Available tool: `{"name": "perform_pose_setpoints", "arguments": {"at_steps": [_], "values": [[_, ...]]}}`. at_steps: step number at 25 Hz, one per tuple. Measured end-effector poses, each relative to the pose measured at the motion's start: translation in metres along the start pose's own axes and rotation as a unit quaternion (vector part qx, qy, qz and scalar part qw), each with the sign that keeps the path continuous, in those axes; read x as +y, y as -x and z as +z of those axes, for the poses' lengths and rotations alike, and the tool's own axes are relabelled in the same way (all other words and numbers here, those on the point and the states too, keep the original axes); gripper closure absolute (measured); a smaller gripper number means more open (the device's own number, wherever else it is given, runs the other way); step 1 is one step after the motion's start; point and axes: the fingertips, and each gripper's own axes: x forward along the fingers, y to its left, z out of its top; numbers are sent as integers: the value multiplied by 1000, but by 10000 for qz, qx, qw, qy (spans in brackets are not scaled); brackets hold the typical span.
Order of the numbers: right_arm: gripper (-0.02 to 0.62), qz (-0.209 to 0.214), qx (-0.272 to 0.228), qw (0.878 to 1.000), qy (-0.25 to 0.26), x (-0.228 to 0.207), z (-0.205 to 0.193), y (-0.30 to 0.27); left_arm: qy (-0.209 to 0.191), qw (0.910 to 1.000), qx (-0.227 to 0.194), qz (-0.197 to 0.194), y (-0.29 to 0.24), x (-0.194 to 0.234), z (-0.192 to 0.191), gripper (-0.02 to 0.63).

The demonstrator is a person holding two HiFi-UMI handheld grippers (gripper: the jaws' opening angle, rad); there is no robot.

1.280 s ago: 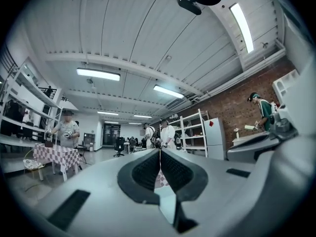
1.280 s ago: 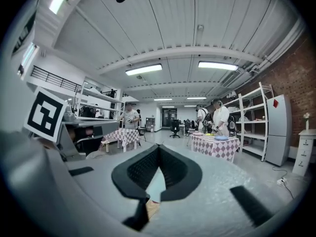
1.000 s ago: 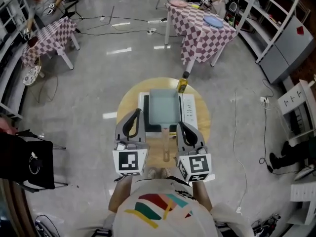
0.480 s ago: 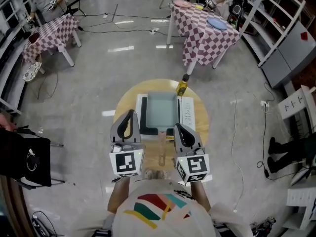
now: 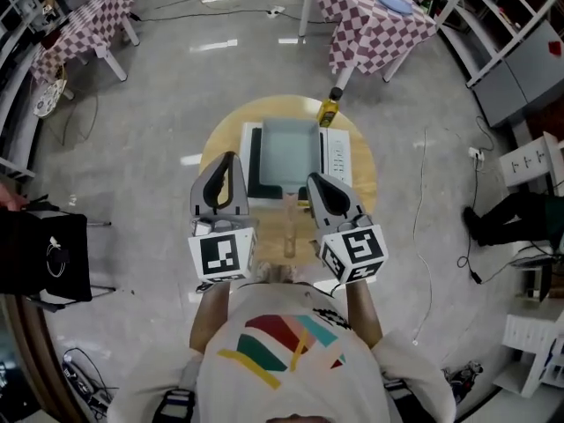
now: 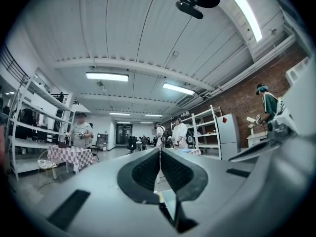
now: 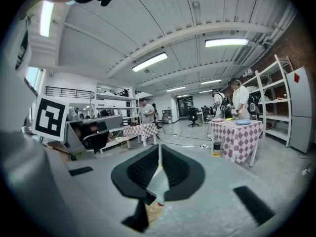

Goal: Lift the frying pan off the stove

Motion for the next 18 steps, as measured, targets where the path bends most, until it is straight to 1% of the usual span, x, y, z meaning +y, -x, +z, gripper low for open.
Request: {"name": "perform_pose_setpoints", "arguments": {"at_steps": [1, 2, 5, 7, 8, 9, 10, 13, 15, 16, 18], "values": [[568, 167, 47, 9998, -45, 3, -2, -2, 5, 10000, 7, -18, 1, 0, -4, 598], [506, 312, 112, 9994, -126, 6, -6, -3, 28, 10000, 47, -17, 3, -1, -8, 598], [483, 568, 245, 9966, -550, 6, -19, -4, 95, 9998, 186, 30, 8, -1, -15, 598], [444, 805, 326, 9913, -992, 4, -28, -5, 53, 9998, 178, -21, 8, -5, -17, 600], [420, 970, 356, 9866, -1262, 4, -32, -5, 10, 9996, 267, -77, 8, -7, -19, 598], [366, 1142, 381, 9807, -1542, 5, -37, -5, -37, 9991, 407, -139, 9, -10, -21, 600], [332, 1288, 417, 9742, -1805, 6, -43, -5, -66, 9985, 506, -186, 9, -11, -23, 598], [311, 1470, 657, 9577, -2384, 6, -69, -6, -58, 9983, 545, -199, 10, -12, -25, 598], [310, 1526, 970, 9451, -2724, 5, -96, -5, -53, 9978, 646, -148, 14, -10, -28, 600], [310, 1540, 1115, 9379, -2903, 3, -110, -7, -50, 9975, 694, -129, 14, -9, -29, 598], [310, 1502, 1252, 9256, -3241, -4, -131, -14, -60, 9977, 657, -130, 10, -7, -28, 600]]}}
